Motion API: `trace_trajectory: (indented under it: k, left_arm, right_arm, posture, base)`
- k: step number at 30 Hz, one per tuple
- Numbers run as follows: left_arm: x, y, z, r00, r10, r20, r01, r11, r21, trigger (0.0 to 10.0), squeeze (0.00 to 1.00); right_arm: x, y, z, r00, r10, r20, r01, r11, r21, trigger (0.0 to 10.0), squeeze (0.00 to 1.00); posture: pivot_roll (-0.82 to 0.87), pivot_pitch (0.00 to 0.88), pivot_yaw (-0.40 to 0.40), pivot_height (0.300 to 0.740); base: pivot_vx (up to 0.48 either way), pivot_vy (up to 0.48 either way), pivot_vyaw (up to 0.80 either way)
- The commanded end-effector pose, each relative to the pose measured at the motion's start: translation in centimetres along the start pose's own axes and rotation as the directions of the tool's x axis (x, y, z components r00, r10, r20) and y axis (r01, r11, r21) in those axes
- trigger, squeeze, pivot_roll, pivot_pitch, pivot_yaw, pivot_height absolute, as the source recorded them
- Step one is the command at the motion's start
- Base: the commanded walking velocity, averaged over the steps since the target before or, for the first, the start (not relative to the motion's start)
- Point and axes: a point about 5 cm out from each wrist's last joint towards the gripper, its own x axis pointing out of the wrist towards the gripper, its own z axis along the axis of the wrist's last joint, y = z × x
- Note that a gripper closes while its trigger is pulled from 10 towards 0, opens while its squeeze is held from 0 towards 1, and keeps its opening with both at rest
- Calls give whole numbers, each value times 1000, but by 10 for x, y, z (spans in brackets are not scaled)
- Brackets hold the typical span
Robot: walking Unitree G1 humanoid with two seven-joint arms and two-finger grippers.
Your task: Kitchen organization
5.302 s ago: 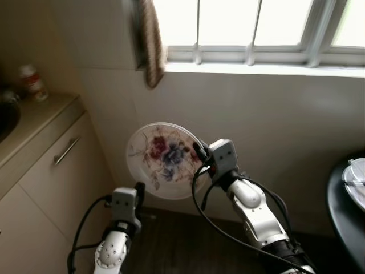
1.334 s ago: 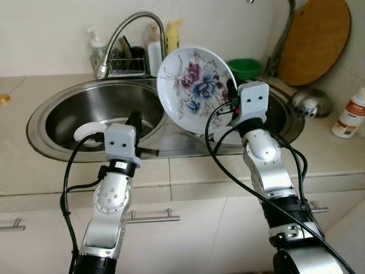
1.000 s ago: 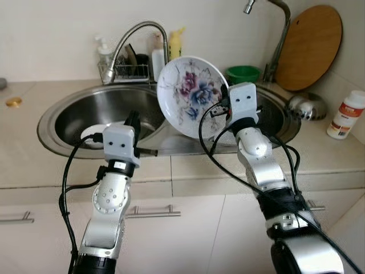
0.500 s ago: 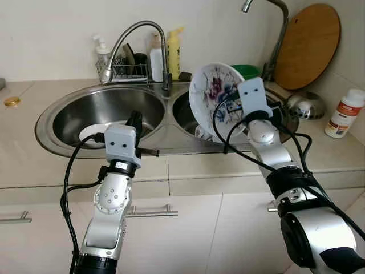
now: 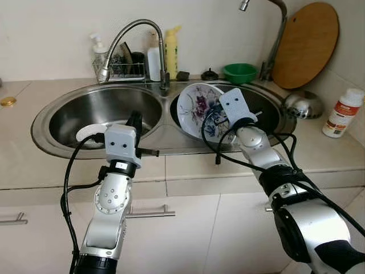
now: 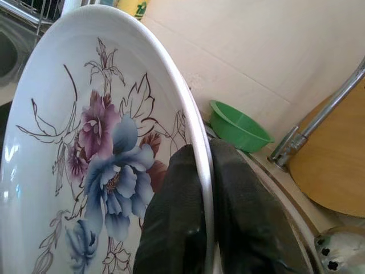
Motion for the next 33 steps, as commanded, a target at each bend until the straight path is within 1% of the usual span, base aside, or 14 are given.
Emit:
trace_trajectory:
  k: [1, 2, 3, 4, 5, 6, 15, 25, 26, 27, 30, 32, 33]
  left_arm:
    - [-1, -2, -4, 1000, -2, -20, 2, 1000, 6, 10000, 0]
    - [-1, -2, -4, 1000, -2, -20, 2, 1000, 6, 10000, 0]
    - [-2, -2, -5, 1000, -3, -22, 3, 1000, 6, 10000, 0]
    - [-2, -2, -5, 1000, -3, -24, 3, 1000, 6, 10000, 0]
    - [-2, -2, -5, 1000, -4, -26, 4, 1000, 5, 10000, 0]
    - [-2, -3, -6, 1000, -5, -27, 5, 1000, 4, 10000, 0]
    - [-3, -3, -7, 999, -11, -36, 11, 1000, 5, 10000, 0]
    - [-4, -3, -9, 999, -14, -45, 14, 1000, 6, 10000, 0]
    - [-4, -3, -9, 999, -14, -45, 14, 1000, 6, 10000, 0]
    - [-4, -3, -9, 999, -15, -47, 15, 1000, 6, 10000, 0]
    - [-5, -3, -10, 999, -14, -52, 15, 1000, 7, 10000, 0]
    - [-6, -3, -11, 998, -12, -57, 13, 1000, 5, 10000, 0]
    - [-7, -2, -11, 998, -10, -60, 11, 1000, 3, 10000, 0]
  right_arm:
    - [-7, 28, -22, 985, 134, -111, -128, 990, 60, 10000, 0]
    - [-8, 29, -24, 983, 137, -121, -131, 990, 57, 10000, 0]
    - [-9, 30, -26, 981, 148, -127, -140, 988, 71, 10000, 173]
    - [-9, 31, -27, 979, 155, -130, -146, 986, 80, 10000, 173]
    - [-10, 32, -29, 978, 158, -135, -147, 985, 91, 10000, 988]
    - [-11, 32, -30, 978, 160, -138, -147, 984, 99, 10000, 1000]
    - [-12, 26, -37, 978, 136, -156, -112, 982, 153, 10000, 1000]
    - [-17, 27, -46, 976, 134, -174, -93, 969, 227, 10000, 1000]
    - [-17, 25, -46, 979, 121, -166, -75, 963, 260, 10000, 1000]
    - [-18, 21, -45, 985, 94, -143, -45, 949, 312, 10000, 1000]
    - [-18, 17, -41, 993, 58, -99, -20, 937, 348, 10000, 1000]
    - [-18, 10, -35, 999, -6, -52, 24, 934, 357, 10000, 1000]
    - [-19, 6, -31, 999, -36, -11, 38, 928, 371, 10000, 1000]
  posture:
    - [-26, 0, 12, 740]
    - [-26, 0, 12, 740]
    - [-29, 0, 12, 740]
    - [-29, 0, 12, 740]
    - [-29, 0, 13, 740]
    - [-31, 0, 15, 740]
    - [-38, 0, 20, 740]
    - [-38, 0, 20, 740]
    - [-38, 0, 21, 740]
    - [-38, 0, 21, 740]
    - [-38, 0, 20, 740]
    - [-41, 0, 21, 740]
    - [-41, 0, 21, 740]
  base:
    - [0, 0, 0]
    - [0, 0, 0]
    - [0, 0, 0]
    - [0, 0, 0]
    - [0, 0, 0]
    - [0, 0, 0]
    - [0, 0, 0]
    - [0, 0, 0]
    - [0, 0, 0]
    - [0, 0, 0]
    - [0, 0, 0]
    - [0, 0, 0]
    - [0, 0, 0]
